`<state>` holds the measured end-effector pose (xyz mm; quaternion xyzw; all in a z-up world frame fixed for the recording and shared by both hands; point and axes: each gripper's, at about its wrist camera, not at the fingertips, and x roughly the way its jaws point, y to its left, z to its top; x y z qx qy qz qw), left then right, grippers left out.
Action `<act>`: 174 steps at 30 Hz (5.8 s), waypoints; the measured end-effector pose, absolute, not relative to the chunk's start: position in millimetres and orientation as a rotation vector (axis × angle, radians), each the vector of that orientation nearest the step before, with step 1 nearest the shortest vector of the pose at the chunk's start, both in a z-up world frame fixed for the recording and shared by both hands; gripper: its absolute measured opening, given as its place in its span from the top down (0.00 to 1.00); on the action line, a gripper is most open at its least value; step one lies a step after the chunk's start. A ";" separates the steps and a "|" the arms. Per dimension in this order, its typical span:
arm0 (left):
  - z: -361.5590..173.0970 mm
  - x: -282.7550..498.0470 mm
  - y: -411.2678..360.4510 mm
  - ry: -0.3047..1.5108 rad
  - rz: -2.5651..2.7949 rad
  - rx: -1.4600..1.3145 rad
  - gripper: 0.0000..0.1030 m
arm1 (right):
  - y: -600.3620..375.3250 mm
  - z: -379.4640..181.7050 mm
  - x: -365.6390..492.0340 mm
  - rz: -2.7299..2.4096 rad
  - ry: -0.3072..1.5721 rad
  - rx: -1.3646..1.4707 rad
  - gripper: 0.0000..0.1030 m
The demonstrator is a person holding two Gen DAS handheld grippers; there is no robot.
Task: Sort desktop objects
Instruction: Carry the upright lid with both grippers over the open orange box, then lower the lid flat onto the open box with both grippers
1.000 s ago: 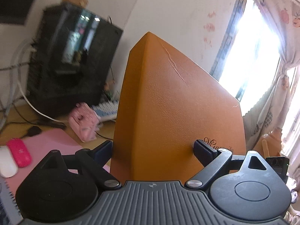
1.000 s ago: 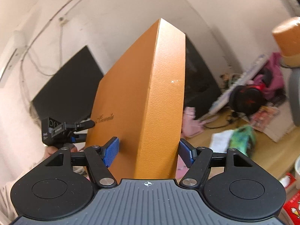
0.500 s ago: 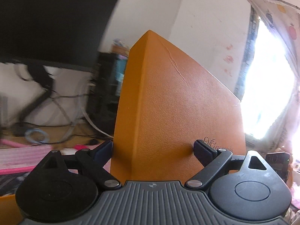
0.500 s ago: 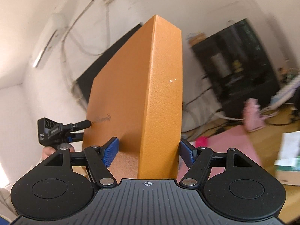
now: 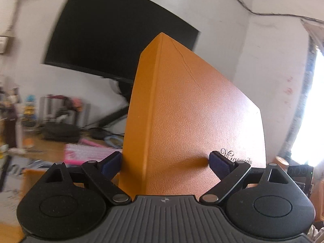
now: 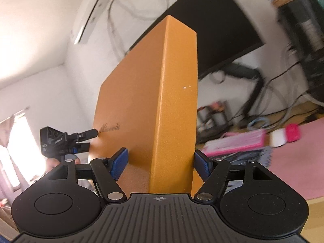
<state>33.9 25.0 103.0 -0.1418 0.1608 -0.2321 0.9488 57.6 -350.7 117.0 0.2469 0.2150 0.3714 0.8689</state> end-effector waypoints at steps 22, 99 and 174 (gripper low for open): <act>43.2 15.8 157.7 0.435 -0.303 -0.449 0.11 | -206.4 74.6 109.9 0.890 0.681 0.501 0.30; -18.5 -4.2 137.8 0.669 -0.263 -0.339 0.00 | -185.7 16.4 88.5 0.662 1.011 0.444 0.11; 19.3 -1.3 128.9 0.557 -0.221 -0.294 0.00 | -172.1 63.6 72.4 0.639 0.783 0.350 0.24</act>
